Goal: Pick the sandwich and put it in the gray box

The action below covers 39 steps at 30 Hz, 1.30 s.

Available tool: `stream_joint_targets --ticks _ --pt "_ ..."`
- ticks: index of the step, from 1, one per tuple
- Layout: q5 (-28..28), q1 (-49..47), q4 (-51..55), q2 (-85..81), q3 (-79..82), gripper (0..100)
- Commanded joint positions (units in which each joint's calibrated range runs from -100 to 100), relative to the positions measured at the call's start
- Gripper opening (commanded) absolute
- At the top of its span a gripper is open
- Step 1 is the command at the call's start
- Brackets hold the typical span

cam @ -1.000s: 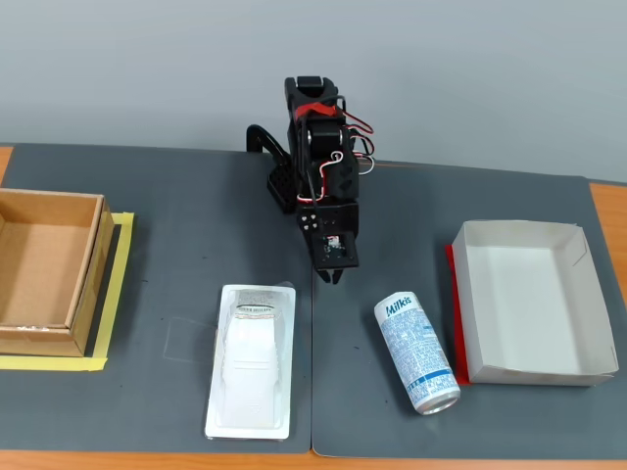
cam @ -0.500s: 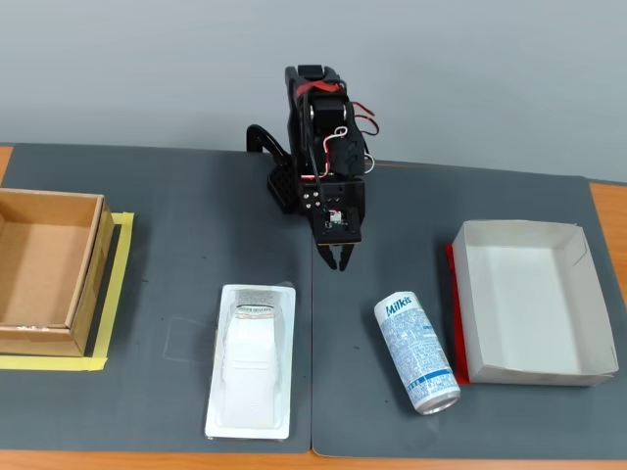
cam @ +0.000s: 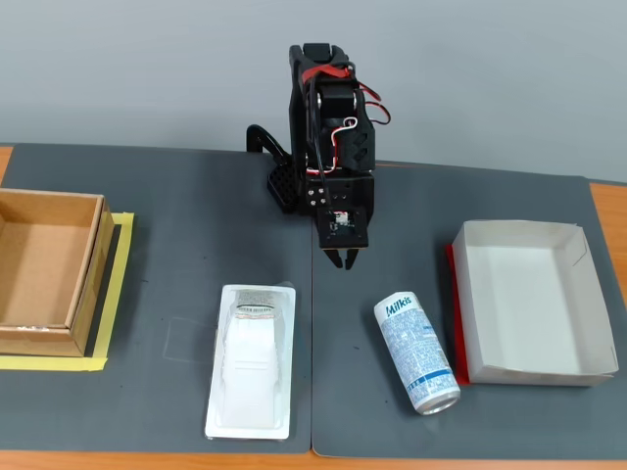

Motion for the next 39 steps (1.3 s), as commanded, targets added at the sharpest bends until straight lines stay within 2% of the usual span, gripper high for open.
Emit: stream_joint_targets --ticks 1,10,22,31,36,39 --pt "0.3 2.3 2.92 0.77 -6.79 2" --pt "-0.12 14.09 9.61 0.6 -12.13 2" --pt "1.45 21.77 9.52 1.36 -11.85 2" --pt "15.15 26.47 9.0 4.84 -12.13 26" --pt "17.44 25.8 8.57 11.7 -14.75 31" --pt "17.96 22.52 8.57 16.79 -19.36 39"
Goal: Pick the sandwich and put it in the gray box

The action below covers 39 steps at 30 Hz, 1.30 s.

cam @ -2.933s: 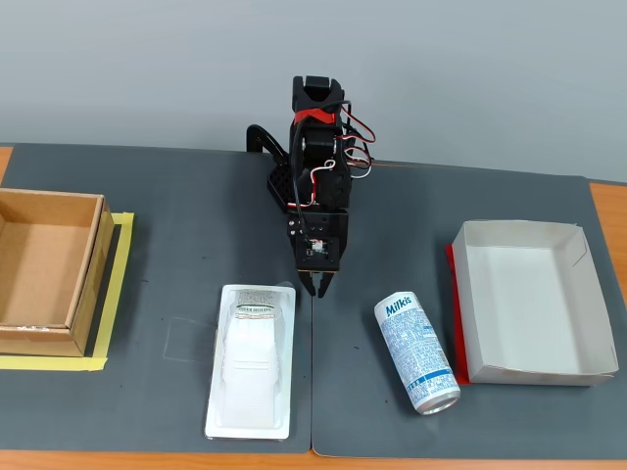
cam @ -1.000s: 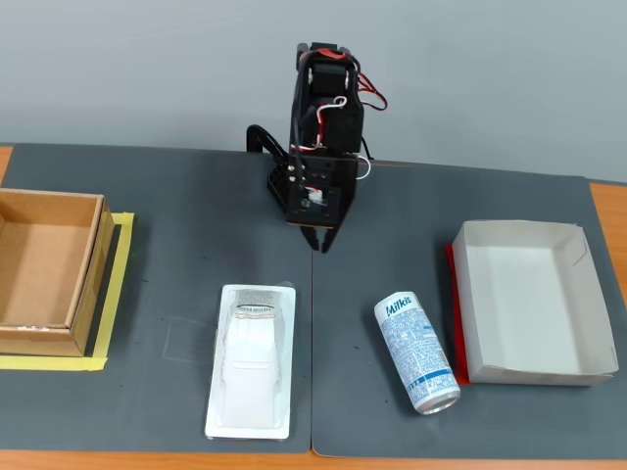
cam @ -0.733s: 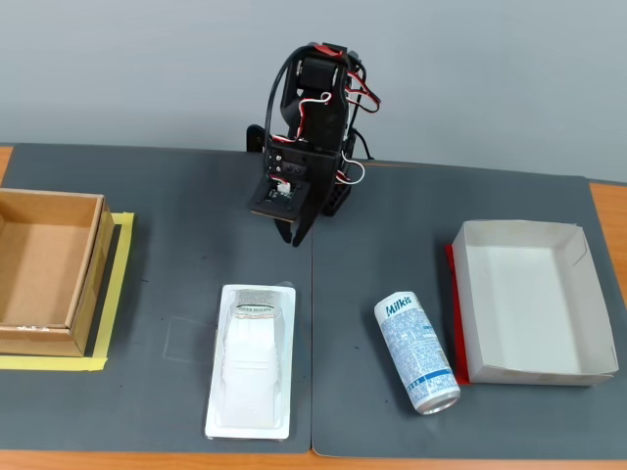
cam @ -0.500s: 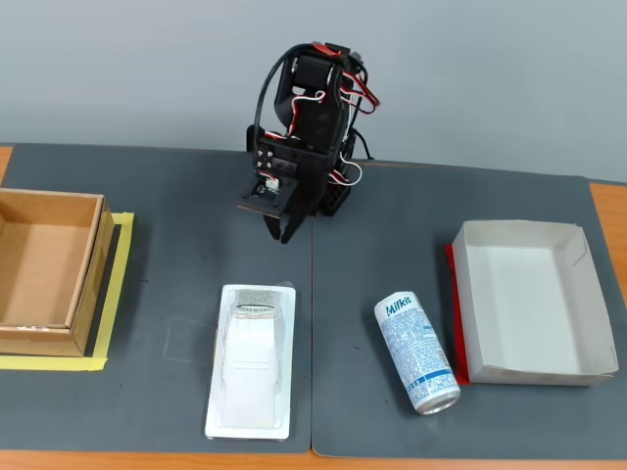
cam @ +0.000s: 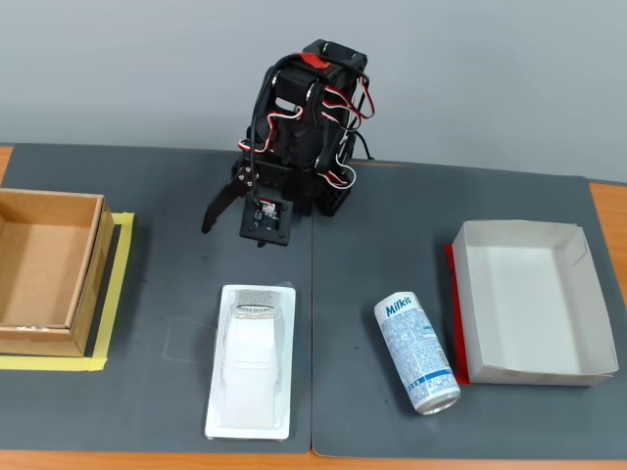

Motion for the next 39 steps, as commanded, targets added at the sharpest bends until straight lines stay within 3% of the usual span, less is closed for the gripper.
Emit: stream_joint_targets --ticks 1,5,14,23,39 --pt "0.47 -3.65 -0.71 5.83 -6.98 42" --pt "-0.05 -5.44 -0.11 12.61 -12.59 50" --pt "-3.96 -7.01 -0.71 23.55 -20.1 50" --pt "-7.34 -11.64 -10.18 31.18 -20.37 50" --pt "-6.77 -13.58 -10.52 37.2 -20.46 50"
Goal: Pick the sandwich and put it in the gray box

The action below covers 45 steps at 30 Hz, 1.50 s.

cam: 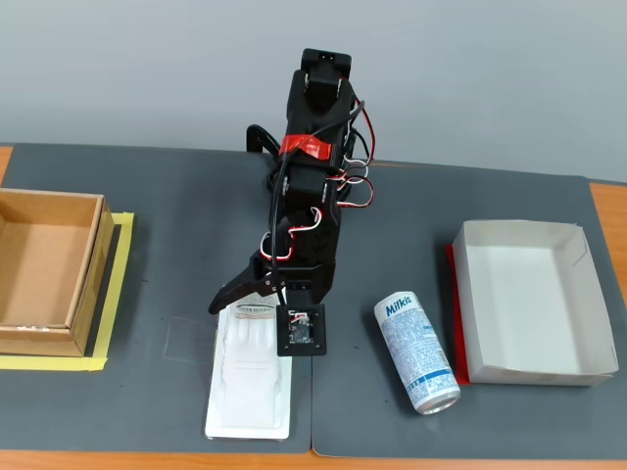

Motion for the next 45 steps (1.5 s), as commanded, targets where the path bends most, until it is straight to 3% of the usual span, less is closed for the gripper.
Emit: stream_joint_targets --ticks 1,37,45 --pt "0.16 0.35 -0.81 -0.02 -2.86 50" --pt "0.16 0.35 -0.29 18.47 -9.46 49" --pt "0.22 0.35 -0.03 17.62 -9.46 27"
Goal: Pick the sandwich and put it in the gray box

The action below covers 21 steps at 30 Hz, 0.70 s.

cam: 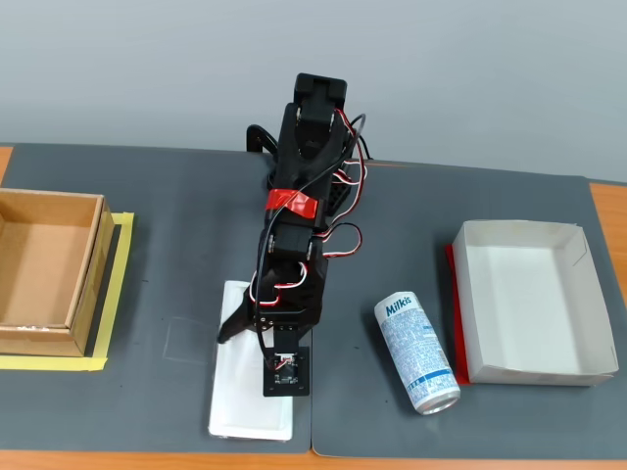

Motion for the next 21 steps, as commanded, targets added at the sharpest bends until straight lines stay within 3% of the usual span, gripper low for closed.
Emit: stream_joint_targets --ticks 1,21 --pt "0.22 -0.38 0.32 -1.24 -2.01 26" --pt "0.06 -0.53 0.41 -6.84 -1.19 9"
